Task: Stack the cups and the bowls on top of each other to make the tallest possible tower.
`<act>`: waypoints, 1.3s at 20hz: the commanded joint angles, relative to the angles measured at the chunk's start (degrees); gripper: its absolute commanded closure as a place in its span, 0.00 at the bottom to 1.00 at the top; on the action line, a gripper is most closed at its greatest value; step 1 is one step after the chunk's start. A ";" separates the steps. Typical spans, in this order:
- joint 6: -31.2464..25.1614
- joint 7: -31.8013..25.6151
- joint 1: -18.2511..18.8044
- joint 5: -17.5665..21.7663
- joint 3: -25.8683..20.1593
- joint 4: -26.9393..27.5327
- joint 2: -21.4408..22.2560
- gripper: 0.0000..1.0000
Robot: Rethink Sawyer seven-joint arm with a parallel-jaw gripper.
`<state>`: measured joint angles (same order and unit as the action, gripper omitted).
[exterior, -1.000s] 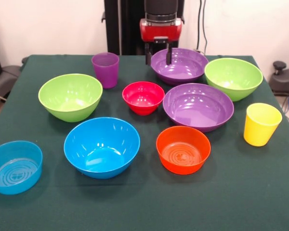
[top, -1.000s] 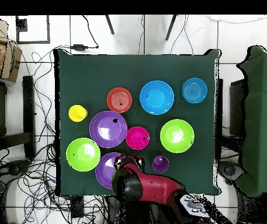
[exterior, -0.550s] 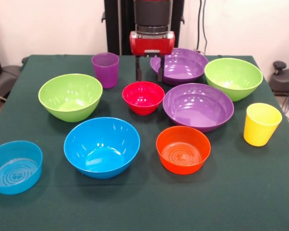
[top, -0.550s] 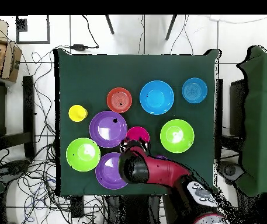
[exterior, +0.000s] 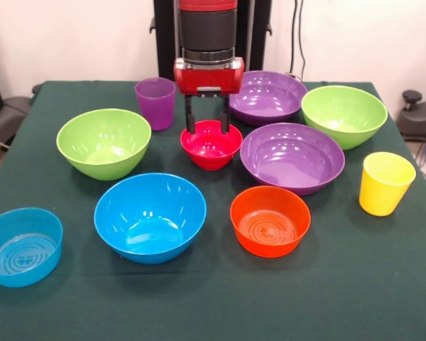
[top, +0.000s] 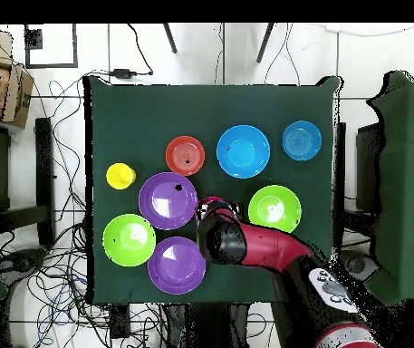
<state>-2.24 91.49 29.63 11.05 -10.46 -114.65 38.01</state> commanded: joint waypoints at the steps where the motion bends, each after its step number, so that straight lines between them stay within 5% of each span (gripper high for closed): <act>1: -9.62 -2.30 3.41 4.05 -6.85 4.66 -0.32 0.00; 10: -11.25 -2.87 8.15 7.28 -8.10 1.79 1.15 0.00; 26: -0.86 4.41 5.60 12.95 -4.53 0.29 -4.20 0.00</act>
<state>-6.13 91.49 37.86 19.52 -13.26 -113.80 36.76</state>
